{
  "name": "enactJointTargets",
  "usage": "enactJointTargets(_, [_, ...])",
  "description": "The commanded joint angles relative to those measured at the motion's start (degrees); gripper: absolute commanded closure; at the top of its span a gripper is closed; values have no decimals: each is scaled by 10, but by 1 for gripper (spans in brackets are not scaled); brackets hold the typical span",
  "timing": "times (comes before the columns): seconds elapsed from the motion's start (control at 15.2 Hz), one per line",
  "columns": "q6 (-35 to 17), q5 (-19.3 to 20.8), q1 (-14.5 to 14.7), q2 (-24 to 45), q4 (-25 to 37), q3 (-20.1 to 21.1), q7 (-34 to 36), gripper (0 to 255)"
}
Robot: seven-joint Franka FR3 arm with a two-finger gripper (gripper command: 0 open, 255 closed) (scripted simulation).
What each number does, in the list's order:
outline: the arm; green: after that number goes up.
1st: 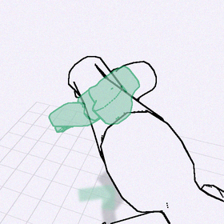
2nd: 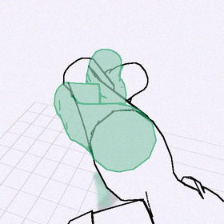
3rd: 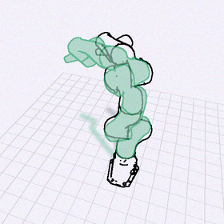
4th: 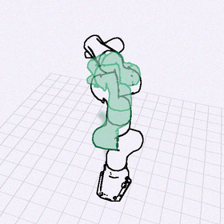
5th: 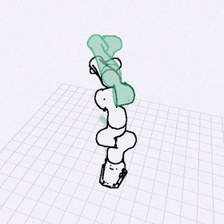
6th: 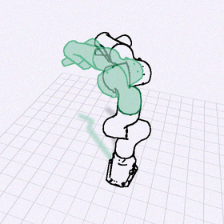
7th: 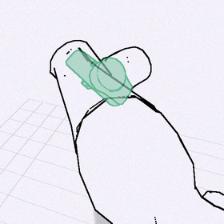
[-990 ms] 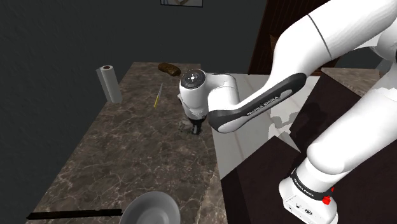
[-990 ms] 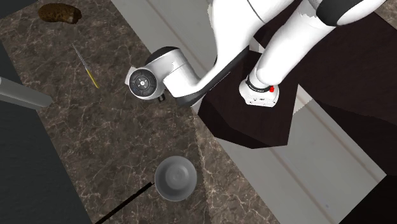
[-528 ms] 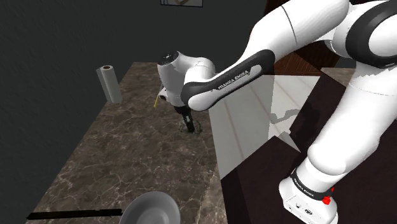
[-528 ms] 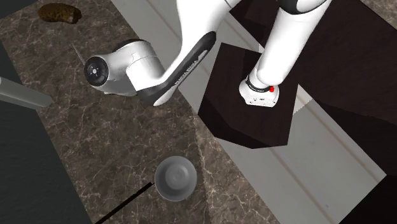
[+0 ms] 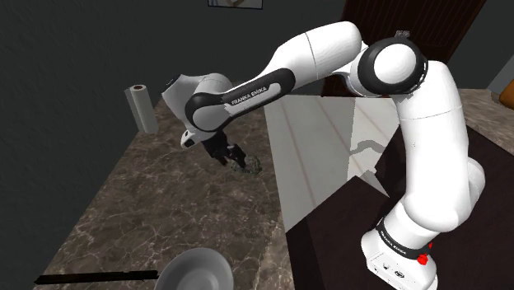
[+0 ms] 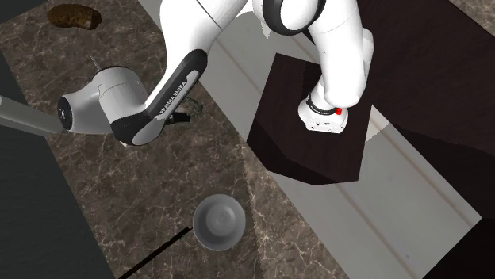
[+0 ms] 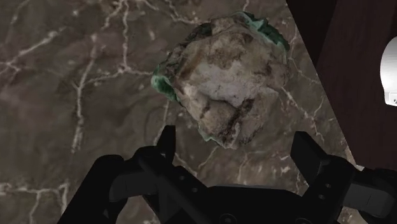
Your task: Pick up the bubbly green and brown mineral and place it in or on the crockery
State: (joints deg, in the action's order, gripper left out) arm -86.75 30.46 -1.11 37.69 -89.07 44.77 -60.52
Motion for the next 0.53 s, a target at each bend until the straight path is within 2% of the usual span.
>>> enactJointTargets(0.0, [-11,1,-7,-2,-17,1,-3,0])
enactJointTargets(0.13, [-31,3,-15,-4,-40,0,0,0])
enactJointTargets(0.46, [-31,3,-15,-4,-40,0,0,0])
